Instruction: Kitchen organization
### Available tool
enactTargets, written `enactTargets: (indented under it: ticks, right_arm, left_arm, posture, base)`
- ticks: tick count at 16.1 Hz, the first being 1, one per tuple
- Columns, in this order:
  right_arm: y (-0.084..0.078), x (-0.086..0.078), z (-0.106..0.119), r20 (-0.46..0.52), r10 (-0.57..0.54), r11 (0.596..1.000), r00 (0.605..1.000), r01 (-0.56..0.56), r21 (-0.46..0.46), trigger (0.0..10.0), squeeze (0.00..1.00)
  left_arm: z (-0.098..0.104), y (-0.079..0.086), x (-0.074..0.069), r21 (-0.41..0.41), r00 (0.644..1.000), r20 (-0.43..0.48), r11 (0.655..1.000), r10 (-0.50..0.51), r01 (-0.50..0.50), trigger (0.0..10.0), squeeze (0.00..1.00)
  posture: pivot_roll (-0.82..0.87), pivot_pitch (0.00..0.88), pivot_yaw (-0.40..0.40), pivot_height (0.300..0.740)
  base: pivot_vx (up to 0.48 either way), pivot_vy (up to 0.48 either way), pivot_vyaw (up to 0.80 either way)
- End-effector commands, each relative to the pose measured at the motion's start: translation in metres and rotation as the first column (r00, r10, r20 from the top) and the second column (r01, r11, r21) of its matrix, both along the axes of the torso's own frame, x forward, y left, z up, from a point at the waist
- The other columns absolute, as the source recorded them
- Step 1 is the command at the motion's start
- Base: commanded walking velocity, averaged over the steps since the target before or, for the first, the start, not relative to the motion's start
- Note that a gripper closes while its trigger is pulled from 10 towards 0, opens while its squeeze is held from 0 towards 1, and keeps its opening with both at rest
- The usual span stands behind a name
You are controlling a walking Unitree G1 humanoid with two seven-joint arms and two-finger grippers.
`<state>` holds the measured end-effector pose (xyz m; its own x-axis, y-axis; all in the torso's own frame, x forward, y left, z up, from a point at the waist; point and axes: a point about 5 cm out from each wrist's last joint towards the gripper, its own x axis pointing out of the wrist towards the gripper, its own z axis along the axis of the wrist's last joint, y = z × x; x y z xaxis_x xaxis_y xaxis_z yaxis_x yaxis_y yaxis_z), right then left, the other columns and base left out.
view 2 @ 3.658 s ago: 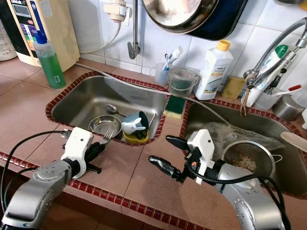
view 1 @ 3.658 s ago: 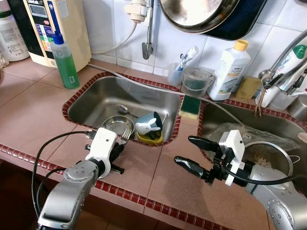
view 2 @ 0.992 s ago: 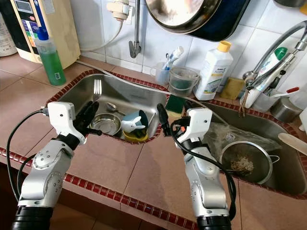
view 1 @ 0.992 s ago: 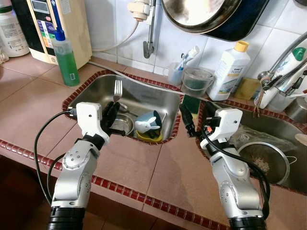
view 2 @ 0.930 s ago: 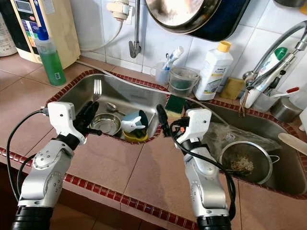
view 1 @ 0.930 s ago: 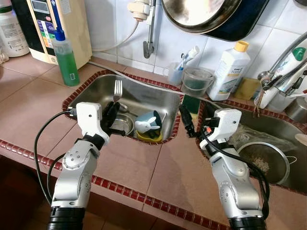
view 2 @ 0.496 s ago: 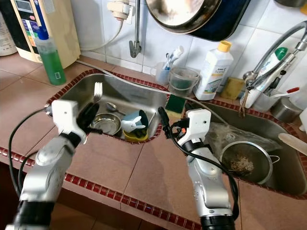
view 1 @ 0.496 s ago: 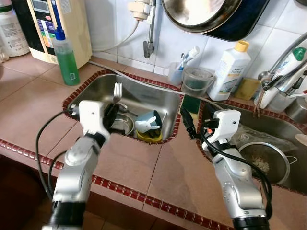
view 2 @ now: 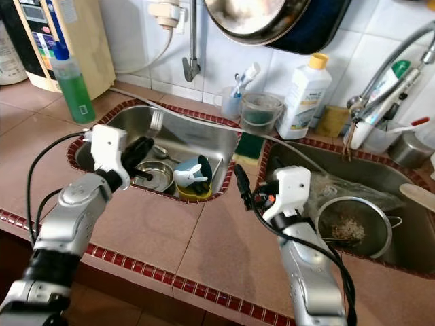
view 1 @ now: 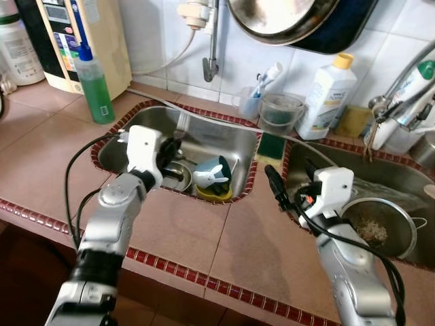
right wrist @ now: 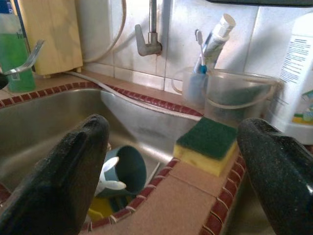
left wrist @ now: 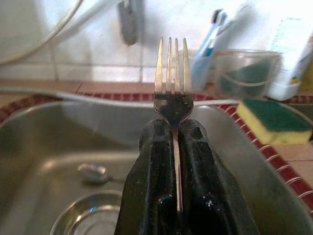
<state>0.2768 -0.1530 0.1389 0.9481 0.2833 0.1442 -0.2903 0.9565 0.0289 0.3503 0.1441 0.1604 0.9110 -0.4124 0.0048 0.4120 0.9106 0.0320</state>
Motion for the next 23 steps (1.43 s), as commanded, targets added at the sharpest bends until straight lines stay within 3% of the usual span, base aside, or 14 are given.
enactTargets:
  ticks: [1, 8, 10, 15, 23]
  right_arm:
    - [0.000, -0.003, 0.008, 0.022, 0.014, 1.000, 1.000, -0.014, 0.003, 10.0, 0.00]
    - [0.003, -0.041, 0.006, -0.034, 0.061, 0.997, 0.998, -0.059, 0.057, 10.0, 0.00]
    - [0.006, -0.064, 0.008, -0.078, 0.105, 0.992, 0.991, -0.100, 0.075, 10.0, 0.00]
    - [0.015, -0.098, 0.014, -0.140, 0.182, 0.980, 0.973, -0.168, 0.109, 10.0, 0.00]
    - [0.025, -0.119, 0.016, -0.202, 0.259, 0.960, 0.945, -0.229, 0.159, 10.0, 0.00]
  left_arm:
    - [0.008, -0.007, 0.005, 0.030, 0.999, 0.030, 0.999, -0.042, 0.041, 10.0, 0.00]
    - [0.014, -0.025, 0.021, 0.124, 0.979, 0.015, 0.971, -0.205, 0.202, 10.0, 0.00]
    - [0.010, -0.028, 0.024, 0.151, 0.969, -0.009, 0.958, -0.246, 0.245, 10.0, 0.00]
    - [0.001, -0.030, 0.026, 0.173, 0.963, -0.045, 0.948, -0.264, 0.268, 10.0, 0.00]
    - [0.002, -0.030, 0.031, 0.200, 0.959, -0.047, 0.938, -0.278, 0.282, 10.0, 0.00]
  posture:
    - [-0.11, 0.008, -0.019, 0.732]
    - [-0.19, 0.086, 0.036, 0.732]
    - [-0.23, 0.138, 0.047, 0.732]
    - [-0.26, 0.189, 0.054, 0.732]
    - [-0.26, 0.216, 0.065, 0.732]
  base:
    - [0.000, 0.000, 0.00]
    - [0.000, 0.000, 0.00]
    - [0.000, 0.000, 0.00]
    - [0.000, 0.000, 0.00]
    - [0.000, 0.000, 0.00]
